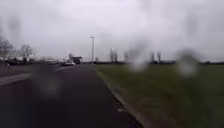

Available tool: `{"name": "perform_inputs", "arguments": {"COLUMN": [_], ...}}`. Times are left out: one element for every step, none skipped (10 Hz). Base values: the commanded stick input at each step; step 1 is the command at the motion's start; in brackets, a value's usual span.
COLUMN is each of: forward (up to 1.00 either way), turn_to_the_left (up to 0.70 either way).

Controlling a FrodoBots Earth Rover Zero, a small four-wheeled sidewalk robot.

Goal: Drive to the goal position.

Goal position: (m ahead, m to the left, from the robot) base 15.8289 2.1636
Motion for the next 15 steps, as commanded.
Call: {"name": "perform_inputs", "arguments": {"forward": [1.00, 1.00, 1.00, 1.00, 1.00, 1.00, 1.00, 1.00, 1.00, 1.00, 1.00, 1.00, 1.00, 1.00, 1.00], "turn_to_the_left": [0.40, 0.40, 0.40, 0.36, 0.16, 0.00, 0.00, 0.00, 0.00, 0.00, 0.00, 0.00, 0.00, 0.00, 0.00]}}
